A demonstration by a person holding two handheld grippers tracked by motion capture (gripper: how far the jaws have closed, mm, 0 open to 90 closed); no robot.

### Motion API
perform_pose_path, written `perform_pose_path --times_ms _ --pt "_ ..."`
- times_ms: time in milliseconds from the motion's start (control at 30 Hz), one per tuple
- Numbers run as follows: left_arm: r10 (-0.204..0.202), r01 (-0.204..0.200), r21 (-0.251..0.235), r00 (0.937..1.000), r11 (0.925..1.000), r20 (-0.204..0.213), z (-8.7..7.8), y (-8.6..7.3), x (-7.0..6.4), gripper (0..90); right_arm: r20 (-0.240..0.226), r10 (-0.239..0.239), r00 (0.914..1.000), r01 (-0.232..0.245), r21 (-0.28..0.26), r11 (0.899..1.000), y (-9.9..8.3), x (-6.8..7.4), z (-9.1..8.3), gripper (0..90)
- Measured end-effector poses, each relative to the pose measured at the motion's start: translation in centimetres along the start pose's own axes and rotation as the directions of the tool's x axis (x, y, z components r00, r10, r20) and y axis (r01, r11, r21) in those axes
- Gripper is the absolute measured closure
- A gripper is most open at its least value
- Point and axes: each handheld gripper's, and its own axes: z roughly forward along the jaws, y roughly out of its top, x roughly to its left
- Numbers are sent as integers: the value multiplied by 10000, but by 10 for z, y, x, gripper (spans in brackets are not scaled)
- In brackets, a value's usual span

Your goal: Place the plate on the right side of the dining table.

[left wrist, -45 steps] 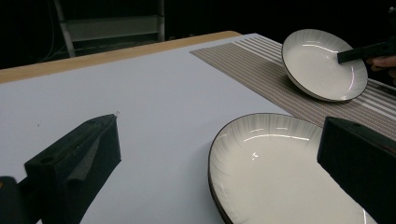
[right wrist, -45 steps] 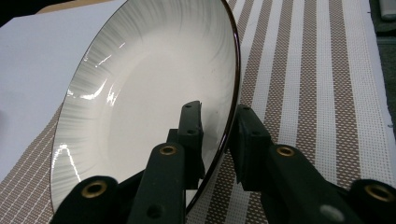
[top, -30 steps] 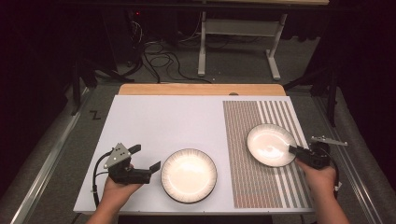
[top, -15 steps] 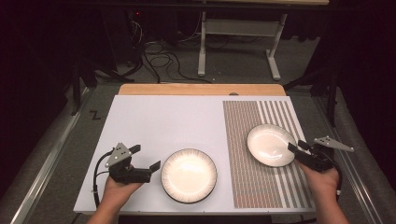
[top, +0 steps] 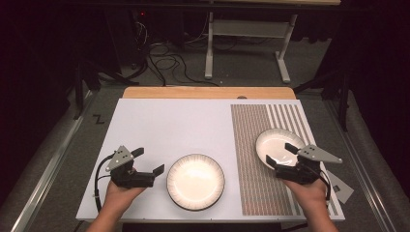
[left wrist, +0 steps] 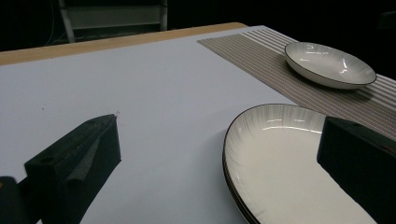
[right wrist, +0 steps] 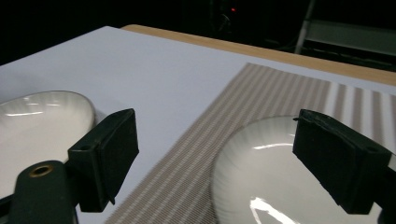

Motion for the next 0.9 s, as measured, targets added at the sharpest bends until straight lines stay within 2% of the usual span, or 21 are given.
perform_pose_path --times_ms 100,133,267,333,433,500,667,900 --pt "110 -110 -15 9999 9999 22 -2 -1 -1 4 -340 -181 9993 179 -49 9998 3 18 6 1" --pt "193 -193 -5 9998 9998 28 -3 -2 -3 4 -338 -96 9994 95 -49 9999 3 24 7 0" --pt "477 -477 -21 9989 9989 -31 -8 -5 -6 3 -382 -433 9983 419 -373 9984 -7 36 7 0" --pt "399 -400 -103 9992 9991 -68 -10 -6 -4 3 -619 -358 9974 340 -307 9990 -13 35 6 0" --pt "21 -22 -179 10000 9998 -57 -11 -8 0 4 -475 -517 9975 503 -303 9983 -21 34 5 0" --pt "-66 65 -174 10000 9998 -59 -10 -9 -1 4 -485 -475 9977 461 -281 9985 -23 33 5 0" --pt "-12 11 -144 9999 9999 -105 -4 -11 -9 3 -579 -361 9977 341 -351 9988 -24 30 4 0" --pt "-91 87 -202 9998 9998 -175 -6 -12 -7 4 -556 -251 9981 224 -492 9985 -23 26 0 0"
